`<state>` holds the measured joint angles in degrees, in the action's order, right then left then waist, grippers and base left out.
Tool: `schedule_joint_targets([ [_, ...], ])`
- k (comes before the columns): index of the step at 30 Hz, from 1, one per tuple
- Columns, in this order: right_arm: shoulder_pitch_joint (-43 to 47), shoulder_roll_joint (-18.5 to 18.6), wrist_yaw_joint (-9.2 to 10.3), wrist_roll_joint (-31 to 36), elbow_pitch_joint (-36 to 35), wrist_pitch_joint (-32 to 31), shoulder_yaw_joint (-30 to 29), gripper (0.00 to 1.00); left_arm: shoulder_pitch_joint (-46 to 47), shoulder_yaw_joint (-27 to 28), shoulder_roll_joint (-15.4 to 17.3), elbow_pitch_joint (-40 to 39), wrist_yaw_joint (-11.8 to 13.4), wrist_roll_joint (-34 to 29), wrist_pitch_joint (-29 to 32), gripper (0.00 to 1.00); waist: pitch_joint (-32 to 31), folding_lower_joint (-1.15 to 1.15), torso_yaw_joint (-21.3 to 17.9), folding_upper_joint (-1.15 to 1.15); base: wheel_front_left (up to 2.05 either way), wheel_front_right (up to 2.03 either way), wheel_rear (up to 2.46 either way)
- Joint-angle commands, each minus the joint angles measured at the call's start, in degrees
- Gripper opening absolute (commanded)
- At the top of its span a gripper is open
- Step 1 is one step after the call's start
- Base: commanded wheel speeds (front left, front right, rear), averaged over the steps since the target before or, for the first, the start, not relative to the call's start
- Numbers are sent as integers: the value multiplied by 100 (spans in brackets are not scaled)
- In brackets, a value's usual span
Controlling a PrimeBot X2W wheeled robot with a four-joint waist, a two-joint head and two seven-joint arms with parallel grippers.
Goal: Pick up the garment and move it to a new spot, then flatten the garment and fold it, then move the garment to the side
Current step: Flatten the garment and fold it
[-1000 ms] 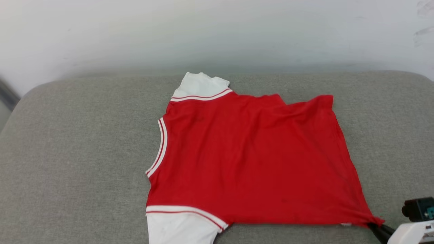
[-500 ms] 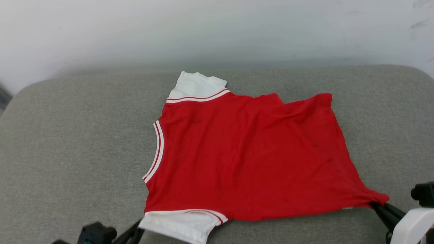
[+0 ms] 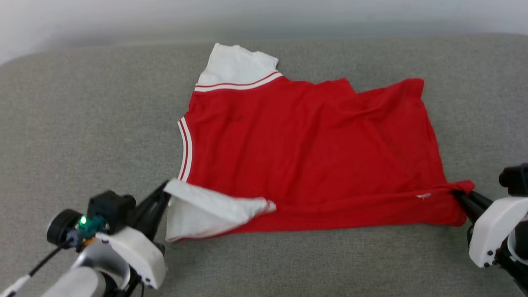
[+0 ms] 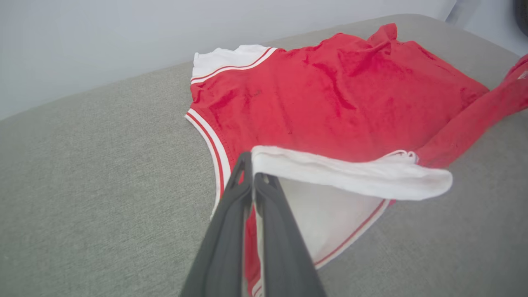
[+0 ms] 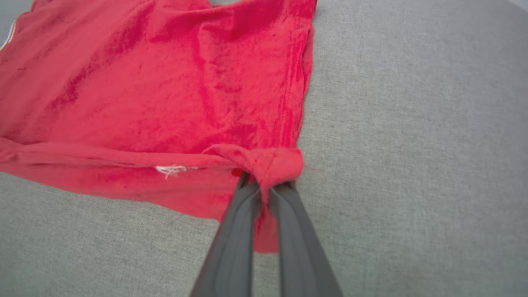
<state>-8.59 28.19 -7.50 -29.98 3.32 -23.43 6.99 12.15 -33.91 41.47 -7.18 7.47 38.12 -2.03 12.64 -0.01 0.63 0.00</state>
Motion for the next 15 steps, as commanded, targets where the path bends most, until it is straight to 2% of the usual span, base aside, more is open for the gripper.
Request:
schedule_joint_targets([
  [1,-103,-24,2,54,65,-36,10,0,143,48,-49,111,-32,21,-39,0,186,1,15,0,0,0,0],
  [15,-901,-197,2,374,904,26,282,0,1193,-284,-664,1802,-496,-207,-105,0,606,1,83,0,0,0,0],
])
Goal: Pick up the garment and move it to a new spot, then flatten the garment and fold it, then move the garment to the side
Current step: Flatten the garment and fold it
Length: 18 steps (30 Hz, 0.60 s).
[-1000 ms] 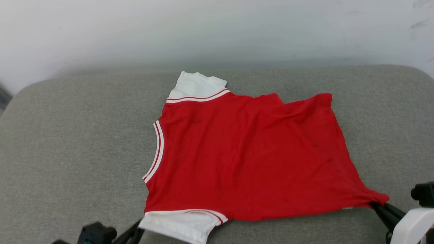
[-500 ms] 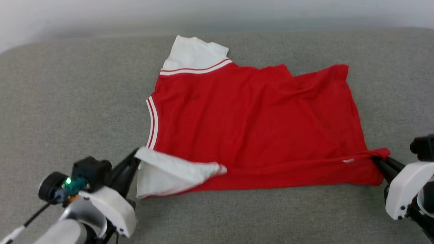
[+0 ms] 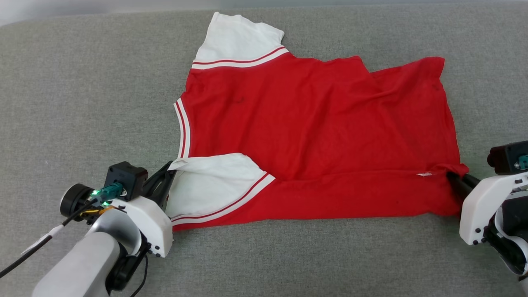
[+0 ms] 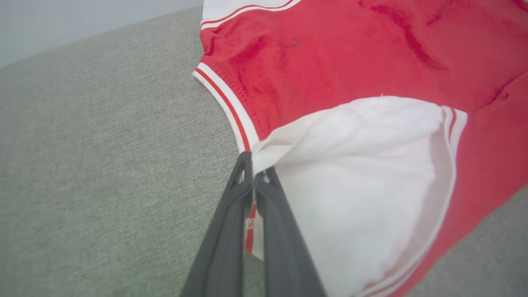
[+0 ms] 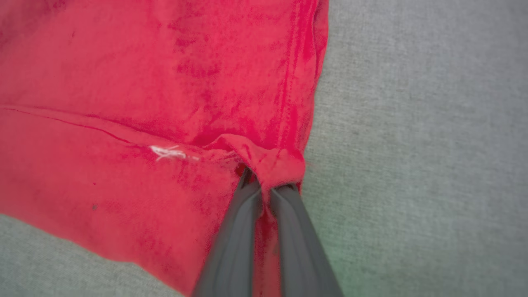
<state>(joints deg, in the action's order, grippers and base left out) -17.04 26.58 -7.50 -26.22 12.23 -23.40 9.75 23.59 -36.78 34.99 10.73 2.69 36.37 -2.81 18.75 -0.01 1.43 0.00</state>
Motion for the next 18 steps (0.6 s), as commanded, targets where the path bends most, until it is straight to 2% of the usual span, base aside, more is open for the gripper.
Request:
schedule_joint_targets([
  [1,-90,-46,2,21,79,46,34,0,96,-25,-72,115,-30,-50,-60,0,-15,1,9,0,0,0,0],
  [2,-121,-59,2,39,159,79,57,0,144,-50,-125,242,-54,-52,-85,0,-37,1,19,0,0,0,0],
  [3,-143,-70,2,57,235,94,78,0,180,-80,-168,352,-59,-93,-114,23,-66,1,26,0,0,0,0],
  [4,-161,-77,3,87,315,108,88,49,201,-90,-217,468,-43,-111,-153,55,-101,1,30,0,0,0,0],
  [5,-179,-68,3,161,379,119,133,100,210,-96,-274,593,-6,-108,-173,100,-142,1,34,0,0,0,0],
  [10,-188,-56,2,417,495,297,332,100,109,-74,-476,955,96,-16,-317,100,-413,1,33,0,0,0,0],
  [14,-43,-108,3,513,480,305,303,100,-142,111,-567,974,326,195,-435,100,-677,1,17,0,0,0,0],
  [18,220,-268,2,584,371,44,94,100,-500,231,-565,800,632,374,-359,100,-894,1,-2,0,0,0,0],
])
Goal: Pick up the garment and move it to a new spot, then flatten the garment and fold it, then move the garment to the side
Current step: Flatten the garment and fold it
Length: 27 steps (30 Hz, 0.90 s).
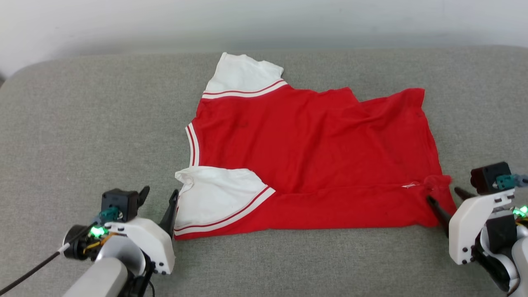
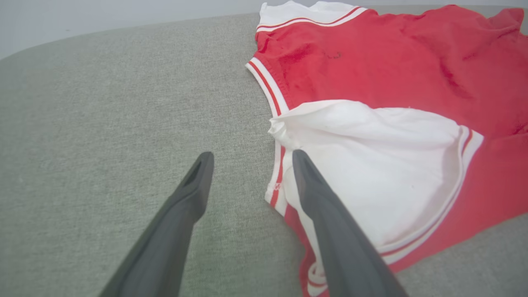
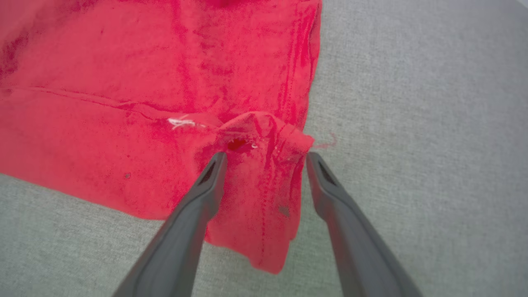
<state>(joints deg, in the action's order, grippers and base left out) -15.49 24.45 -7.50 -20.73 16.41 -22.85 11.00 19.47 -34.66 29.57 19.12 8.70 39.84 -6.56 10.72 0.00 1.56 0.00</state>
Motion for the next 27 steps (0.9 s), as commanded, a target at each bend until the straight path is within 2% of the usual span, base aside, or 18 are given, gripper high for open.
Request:
schedule_joint_targets([
  [1,139,-113,3,51,-95,-87,-125,100,-203,59,-36,-112,112,100,43,100,-132,0,-22,0,0,0,0],
  [8,660,-472,2,255,-608,-506,-635,100,-860,77,74,-855,493,369,404,100,-235,0,-68,0,0,0,0],
  [14,1059,-899,2,430,-1349,-702,-1014,100,-1192,-60,265,-1521,777,301,753,100,-154,0,-152,0,0,0,0],
  [20,1232,-1095,2,572,-2012,-879,-1120,100,-1148,-37,328,-1530,1095,245,958,100,37,0,-261,0,0,0,0],
  [23,1212,-1129,2,627,-2198,-926,-1118,100,-1078,-62,390,-1409,1161,175,1053,100,140,0,-315,0,0,0,0],
  [27,1231,-1179,2,672,-2336,-938,-1131,100,-1007,-65,327,-1232,1132,219,1089,100,292,0,-359,0,0,0,0],
])
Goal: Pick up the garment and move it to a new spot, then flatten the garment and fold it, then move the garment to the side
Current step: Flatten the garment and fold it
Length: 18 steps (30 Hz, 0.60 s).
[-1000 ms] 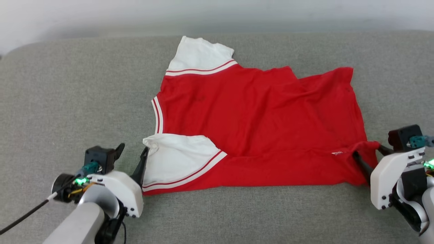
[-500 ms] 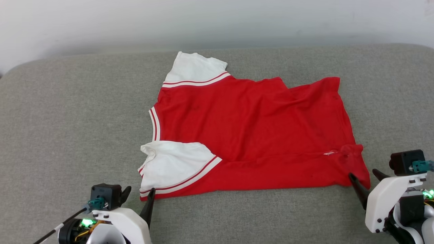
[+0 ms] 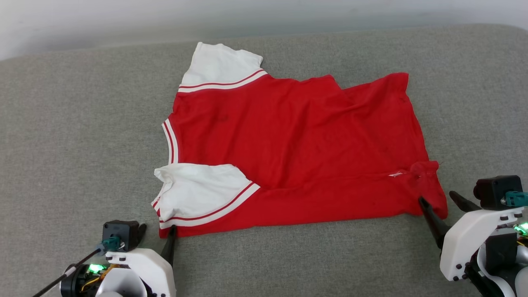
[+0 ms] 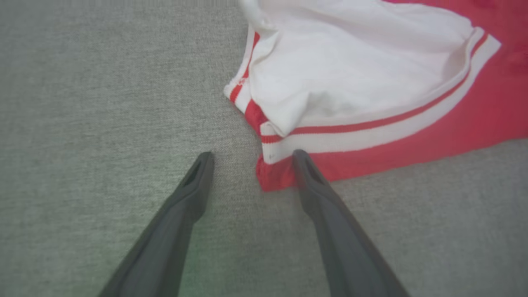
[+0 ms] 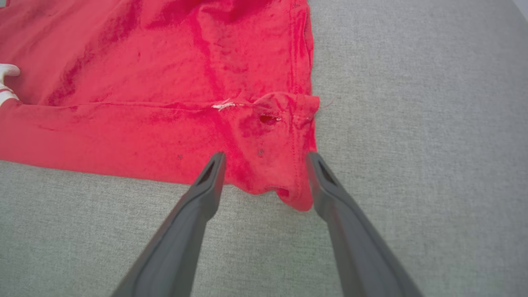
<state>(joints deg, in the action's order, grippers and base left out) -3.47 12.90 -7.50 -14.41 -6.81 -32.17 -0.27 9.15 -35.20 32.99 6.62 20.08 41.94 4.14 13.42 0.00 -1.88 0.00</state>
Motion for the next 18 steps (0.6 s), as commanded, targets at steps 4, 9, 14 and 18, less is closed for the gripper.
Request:
schedule_joint_targets([
  [4,71,-26,2,46,-86,-7,-18,100,53,-136,-76,307,-71,70,221,100,112,0,-36,0,0,0,0],
  [9,-10,41,2,76,-121,-27,-49,100,1,-473,-191,548,-395,173,582,0,99,0,-50,0,0,0,0],
  [14,-68,156,2,139,-54,-65,-35,100,-15,-477,-261,549,-539,218,417,0,-61,0,26,0,0,0,0],
  [18,-119,239,2,224,135,-160,-80,100,59,-411,-245,353,-545,169,214,0,-160,0,163,0,0,0,0],
])
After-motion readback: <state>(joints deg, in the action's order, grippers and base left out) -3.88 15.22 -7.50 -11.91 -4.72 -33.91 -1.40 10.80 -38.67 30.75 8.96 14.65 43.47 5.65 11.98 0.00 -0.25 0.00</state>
